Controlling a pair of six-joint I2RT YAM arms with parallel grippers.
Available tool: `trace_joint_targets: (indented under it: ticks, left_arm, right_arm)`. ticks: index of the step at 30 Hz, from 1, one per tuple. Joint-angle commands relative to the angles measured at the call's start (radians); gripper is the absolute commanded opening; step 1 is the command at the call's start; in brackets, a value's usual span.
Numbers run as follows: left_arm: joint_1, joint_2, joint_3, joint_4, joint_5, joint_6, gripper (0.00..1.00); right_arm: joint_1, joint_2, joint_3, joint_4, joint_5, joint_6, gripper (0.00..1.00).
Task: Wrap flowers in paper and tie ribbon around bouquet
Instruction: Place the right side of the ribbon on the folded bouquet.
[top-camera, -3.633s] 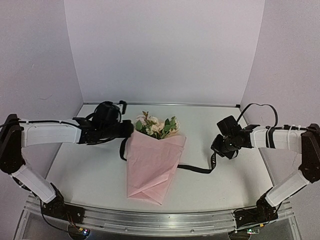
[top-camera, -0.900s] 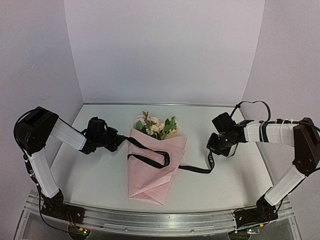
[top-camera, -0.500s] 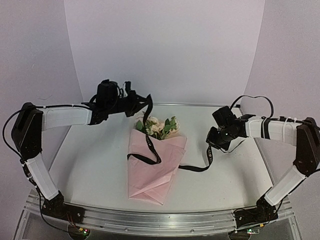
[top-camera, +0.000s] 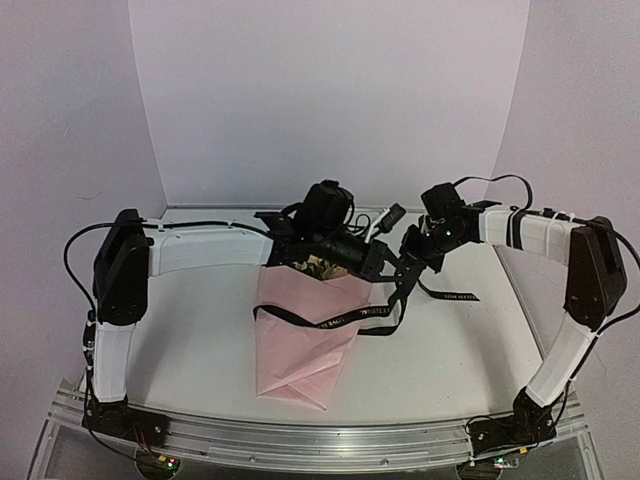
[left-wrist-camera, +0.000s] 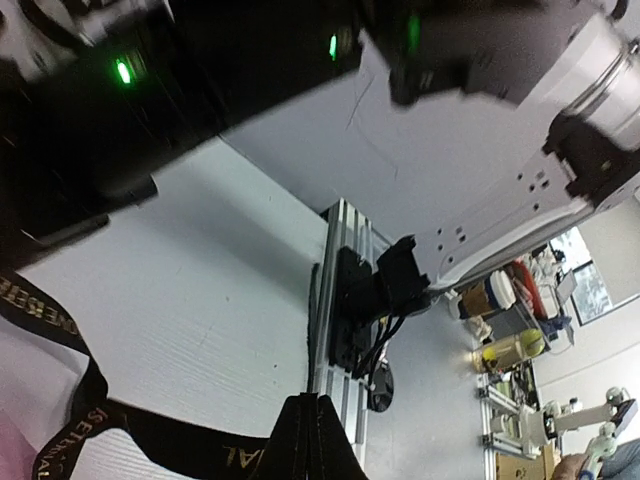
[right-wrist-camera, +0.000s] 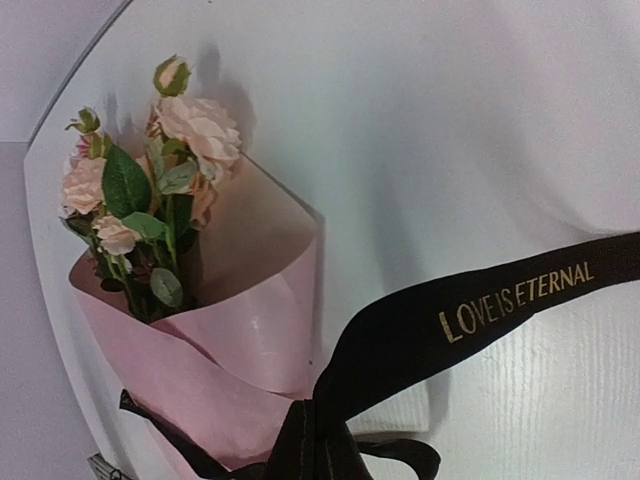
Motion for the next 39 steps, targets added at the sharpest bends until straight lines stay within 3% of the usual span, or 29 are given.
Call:
trace_joint_targets:
  ticks: [1,6,8,11,12,19,24,28,33,37,39]
  left_arm:
    - [-0.018,0.046,0.1,-0.126,0.046,0.147,0.0]
    - [-0.031,0.093,0.144,-0.195,-0.007,0.183,0.0]
    - [-0.031,0.101,0.153,-0.212,-0.054,0.19,0.05]
    - [-0.031,0.058,0.096,-0.176,-0.143,0.191,0.21]
    - [-0.03,0.023,0.066,-0.152,-0.178,0.186,0.33]
    - [0.047,-0.267,-0.309,0.184,-0.161,0.025,0.56]
    - [0.159,-0.504,-0.592,0.354,-0.147,-0.135,0.59]
    - [0.297,-0.621,-0.75,0.336,-0.246,-0.276,0.59]
    - [0.446,-0.631,-0.807,0.207,-0.253,-0.337,0.6]
    - [0.477,-0.601,-0.789,0.107,-0.24,-0.297,0.61]
    - [0.483,-0.587,-0.784,0.074,-0.238,-0.278,0.61]
  right_arm:
    - [0.001,0.062,0.124,0.015,-0.154,-0.044,0.0]
    - [0.009,0.114,0.212,0.025,-0.235,-0.056,0.0]
    - [0.026,0.121,0.241,0.027,-0.259,-0.072,0.0]
    - [0.062,0.141,0.284,0.025,-0.293,-0.091,0.0]
    - [0.078,0.148,0.301,0.025,-0.307,-0.098,0.0]
    - [0.142,0.196,0.348,0.025,-0.357,-0.132,0.0]
    - [0.195,0.196,0.365,0.024,-0.359,-0.182,0.0]
    - [0.276,0.183,0.379,-0.002,-0.375,-0.272,0.03]
    - [0.385,0.172,0.357,-0.171,-0.299,-0.426,0.25]
    - [0.388,0.099,0.232,-0.195,-0.161,-0.417,0.63]
    - [0.387,0.057,0.212,-0.212,-0.087,-0.397,0.73]
